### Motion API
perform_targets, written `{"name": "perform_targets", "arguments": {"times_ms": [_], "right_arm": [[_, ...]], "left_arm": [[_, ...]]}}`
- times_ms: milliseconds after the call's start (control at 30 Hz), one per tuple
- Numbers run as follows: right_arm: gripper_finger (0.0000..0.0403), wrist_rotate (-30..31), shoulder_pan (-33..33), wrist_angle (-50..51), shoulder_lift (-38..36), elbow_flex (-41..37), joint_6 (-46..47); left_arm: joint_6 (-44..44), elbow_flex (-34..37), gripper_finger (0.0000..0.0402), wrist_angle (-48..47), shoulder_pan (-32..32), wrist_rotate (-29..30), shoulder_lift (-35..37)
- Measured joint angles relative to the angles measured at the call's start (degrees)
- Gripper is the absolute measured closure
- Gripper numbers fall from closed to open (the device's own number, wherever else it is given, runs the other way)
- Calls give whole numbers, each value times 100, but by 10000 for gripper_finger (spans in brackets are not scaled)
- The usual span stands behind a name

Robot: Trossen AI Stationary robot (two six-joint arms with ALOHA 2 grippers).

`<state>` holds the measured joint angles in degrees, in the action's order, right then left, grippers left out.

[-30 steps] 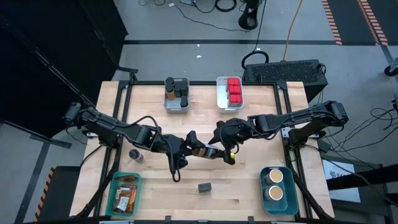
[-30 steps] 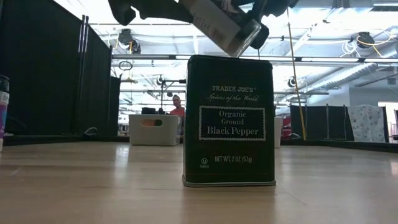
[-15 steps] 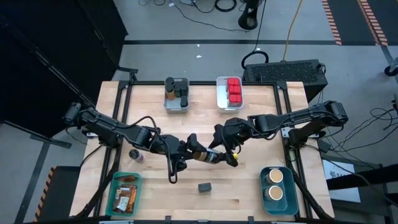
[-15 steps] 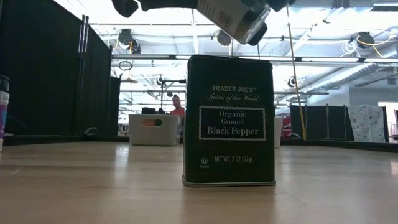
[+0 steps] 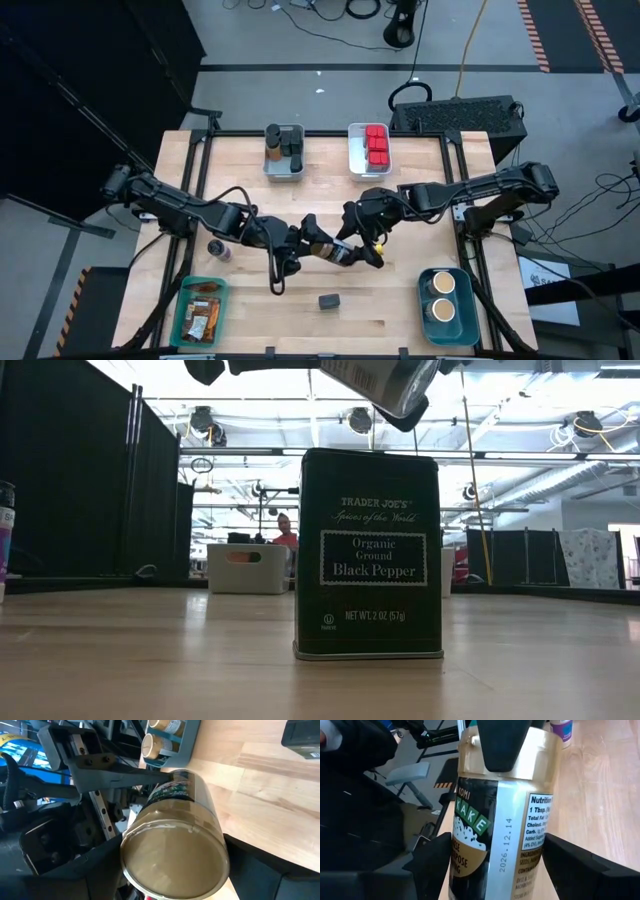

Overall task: Sort spices by type
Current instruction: Put the gold spice bottle into the blue bin

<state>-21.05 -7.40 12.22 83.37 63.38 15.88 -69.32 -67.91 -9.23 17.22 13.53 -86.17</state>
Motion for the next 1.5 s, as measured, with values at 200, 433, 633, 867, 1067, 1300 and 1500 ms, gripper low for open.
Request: {"name": "perform_targets", "arguments": {"times_ms": [200, 433, 633, 867, 1067, 1300, 1500], "right_arm": [[115, -45, 0, 44, 1, 77, 176], [113, 322, -14, 40, 0, 82, 254], [99, 742, -6, -173, 0, 93, 235], [99, 599, -11, -345, 7, 93, 113], [102, 561, -24, -203, 33, 93, -243], [148, 331, -12, -49, 33, 93, -288], [148, 310, -11, 13, 33, 93, -499]], "left_arm": [[0, -3, 90, 113, -42, -7, 4], [-7, -3, 89, 113, -48, 53, 4], [-2, -8, 89, 211, -70, 134, 7], [-2, -10, 89, 227, -56, 51, 7], [-1, -10, 89, 417, -101, 52, 5], [-7, -10, 89, 428, -147, 40, 4], [242, -8, 89, 466, -148, 65, 3]]}}
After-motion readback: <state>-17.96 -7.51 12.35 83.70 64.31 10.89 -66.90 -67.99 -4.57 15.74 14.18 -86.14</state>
